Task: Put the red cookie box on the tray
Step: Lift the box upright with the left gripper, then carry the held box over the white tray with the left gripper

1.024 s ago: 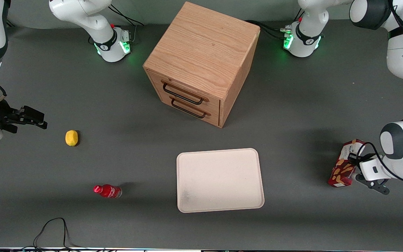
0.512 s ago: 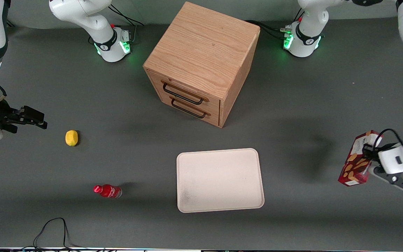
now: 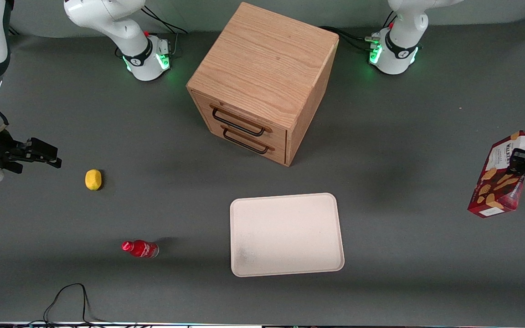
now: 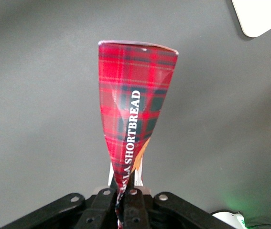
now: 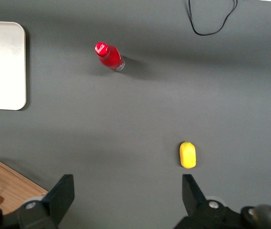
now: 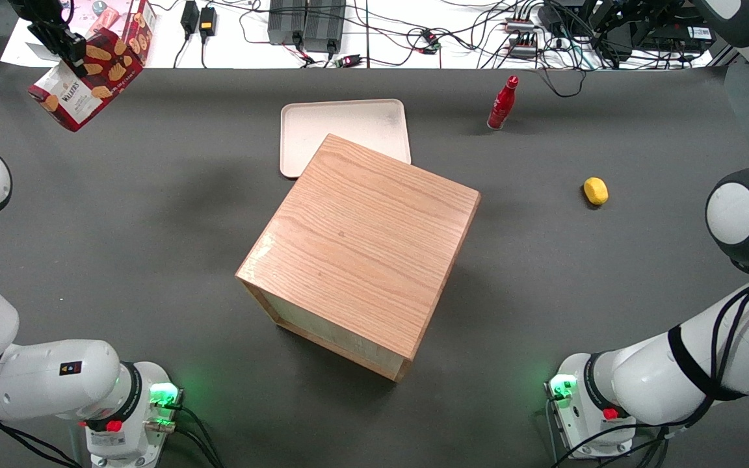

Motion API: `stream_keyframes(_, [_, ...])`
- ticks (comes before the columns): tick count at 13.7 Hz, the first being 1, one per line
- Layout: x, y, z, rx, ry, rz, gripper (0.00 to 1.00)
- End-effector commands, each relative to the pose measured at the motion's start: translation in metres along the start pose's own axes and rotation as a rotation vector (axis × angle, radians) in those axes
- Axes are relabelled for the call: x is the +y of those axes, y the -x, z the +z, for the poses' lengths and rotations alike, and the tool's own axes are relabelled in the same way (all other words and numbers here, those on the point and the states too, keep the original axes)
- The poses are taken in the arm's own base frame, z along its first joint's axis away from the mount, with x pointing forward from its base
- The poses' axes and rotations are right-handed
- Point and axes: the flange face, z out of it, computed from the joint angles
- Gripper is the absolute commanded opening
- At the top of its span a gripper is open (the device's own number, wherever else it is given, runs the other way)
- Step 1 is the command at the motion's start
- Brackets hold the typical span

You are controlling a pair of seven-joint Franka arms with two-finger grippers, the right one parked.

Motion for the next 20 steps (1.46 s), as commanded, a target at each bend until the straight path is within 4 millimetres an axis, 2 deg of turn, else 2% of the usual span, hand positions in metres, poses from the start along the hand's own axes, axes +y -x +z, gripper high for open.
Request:
stream_keyframes(1, [0.003,-0.003,-0.002,-0.005,0.015,-0.008,0.00])
stream_keyframes(2, [0.005,-0.004,-0.003,-0.002,0.016,-0.016,0.00])
stream_keyframes(4, [0.031,-0.025,-0.005,0.012,0.010,-0.067,0.00])
stream_keyframes(7, [0.074,-0.075,0.002,0.042,0.025,-0.184,0.00])
stream_keyframes(9, [0.111,-0.113,0.013,0.082,0.019,-0.274,0.00])
stream_keyframes(13, [0.158,-0.176,0.058,0.141,0.033,-0.403,0.00])
stream_keyframes(16, [0.202,-0.215,0.092,0.173,0.066,-0.526,0.00])
stream_keyframes(18, [0.217,-0.234,0.117,0.180,0.095,-0.587,0.00])
stream_keyframes(20, [0.223,-0.249,0.135,0.184,0.132,-0.635,0.00])
